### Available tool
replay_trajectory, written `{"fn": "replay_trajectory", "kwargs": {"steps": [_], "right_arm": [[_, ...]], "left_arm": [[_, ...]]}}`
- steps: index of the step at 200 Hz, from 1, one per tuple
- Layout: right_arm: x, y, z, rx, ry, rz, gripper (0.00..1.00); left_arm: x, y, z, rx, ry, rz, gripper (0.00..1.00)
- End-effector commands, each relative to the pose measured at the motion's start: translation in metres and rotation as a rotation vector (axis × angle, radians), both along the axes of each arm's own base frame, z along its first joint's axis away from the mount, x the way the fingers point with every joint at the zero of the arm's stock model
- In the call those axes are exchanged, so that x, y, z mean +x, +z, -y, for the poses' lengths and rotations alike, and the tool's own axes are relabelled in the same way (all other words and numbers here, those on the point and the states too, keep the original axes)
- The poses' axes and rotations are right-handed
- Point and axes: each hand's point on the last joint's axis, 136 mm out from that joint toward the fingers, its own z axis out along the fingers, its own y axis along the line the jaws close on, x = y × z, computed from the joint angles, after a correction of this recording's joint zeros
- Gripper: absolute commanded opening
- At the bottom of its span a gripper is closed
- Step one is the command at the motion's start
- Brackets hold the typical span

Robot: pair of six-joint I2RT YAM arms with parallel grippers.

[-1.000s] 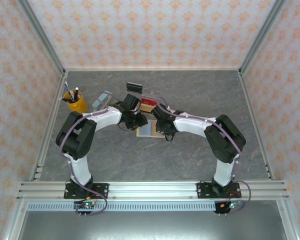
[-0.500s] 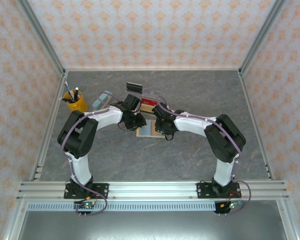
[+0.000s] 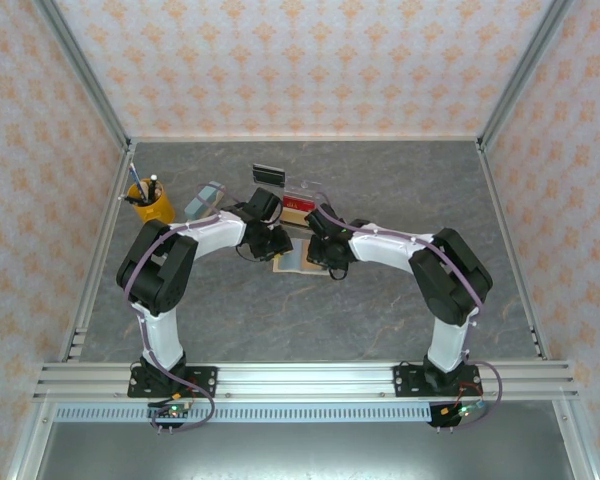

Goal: Take the credit cards out of the card holder

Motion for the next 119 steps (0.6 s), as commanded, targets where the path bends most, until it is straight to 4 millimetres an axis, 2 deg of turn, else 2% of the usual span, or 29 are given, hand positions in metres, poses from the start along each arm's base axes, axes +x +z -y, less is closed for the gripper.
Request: {"fn": "replay_trajectory", "kwargs": {"steps": [1, 54, 86, 93, 119], "right_arm": [[0.006, 0.029, -0.022, 0.139, 0.060, 0.074, 0.32], [0.009, 0.060, -0.029, 0.265, 0.069, 0.142, 0.32], [0.008, 0.065, -0.038, 0.350, 0.090, 0.142, 0.32], [0.008, 0.066, -0.043, 0.377, 0.099, 0.136, 0.32], [0.010, 0.063, -0.054, 0.455, 0.115, 0.103, 0.33]], "left_arm": [[-0.022, -0.033, -0.016, 0.095, 0.003, -0.106, 0.28], [-0.021, -0.028, -0.016, 0.094, 0.004, -0.097, 0.27], [-0.020, -0.023, -0.018, 0.104, 0.006, -0.089, 0.28], [-0.017, -0.010, -0.016, 0.083, -0.001, -0.056, 0.29], [-0.012, 0.002, -0.010, -0.024, 0.005, -0.037, 0.30]]}}
